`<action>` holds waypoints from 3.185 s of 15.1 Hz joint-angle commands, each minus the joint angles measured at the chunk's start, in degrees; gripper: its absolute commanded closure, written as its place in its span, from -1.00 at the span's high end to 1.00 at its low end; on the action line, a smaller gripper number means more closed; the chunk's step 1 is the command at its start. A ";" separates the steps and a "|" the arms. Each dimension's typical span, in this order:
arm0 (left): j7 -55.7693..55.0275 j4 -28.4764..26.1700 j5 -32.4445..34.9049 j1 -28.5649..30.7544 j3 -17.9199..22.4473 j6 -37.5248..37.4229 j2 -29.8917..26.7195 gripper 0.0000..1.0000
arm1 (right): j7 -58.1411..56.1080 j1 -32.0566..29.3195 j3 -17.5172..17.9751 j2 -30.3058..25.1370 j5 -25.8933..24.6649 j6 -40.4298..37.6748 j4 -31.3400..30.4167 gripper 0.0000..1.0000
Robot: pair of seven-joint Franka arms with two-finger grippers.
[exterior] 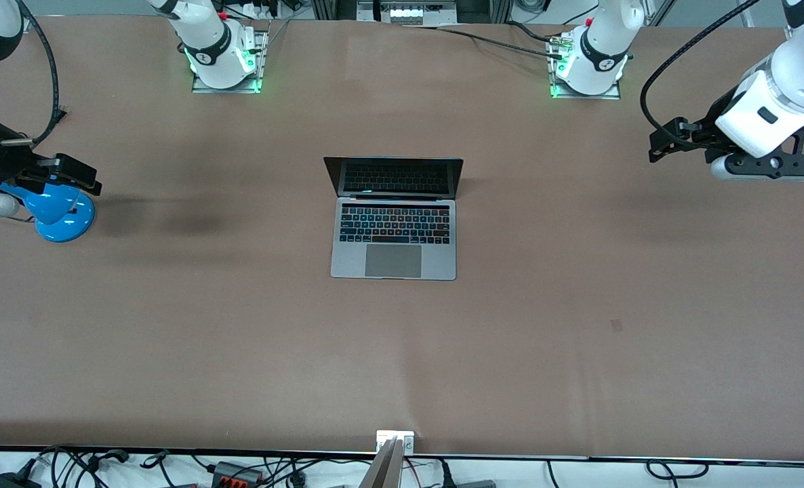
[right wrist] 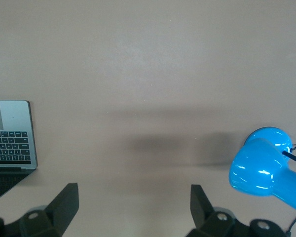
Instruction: Close laptop with both arms from behind
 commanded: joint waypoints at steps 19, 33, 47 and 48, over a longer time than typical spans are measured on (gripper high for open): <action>2.83 1.17 -1.01 0.41 -0.42 -5.80 1.29 -0.98 | -1.02 -0.33 -0.19 0.59 0.64 -4.00 2.38 0.80; 3.18 1.52 -10.67 -0.11 -2.97 -14.95 4.00 -0.99 | -0.93 4.41 0.34 3.14 0.99 -7.42 -1.04 -1.00; -1.56 -14.37 -13.84 -0.29 -15.18 3.13 2.25 -0.99 | 4.50 10.11 0.34 -0.02 8.03 -9.01 -7.01 -1.00; -2.87 -16.56 -14.45 0.23 -17.27 6.30 1.99 -0.99 | 6.78 12.30 0.34 -0.46 8.03 -8.48 -7.54 -1.00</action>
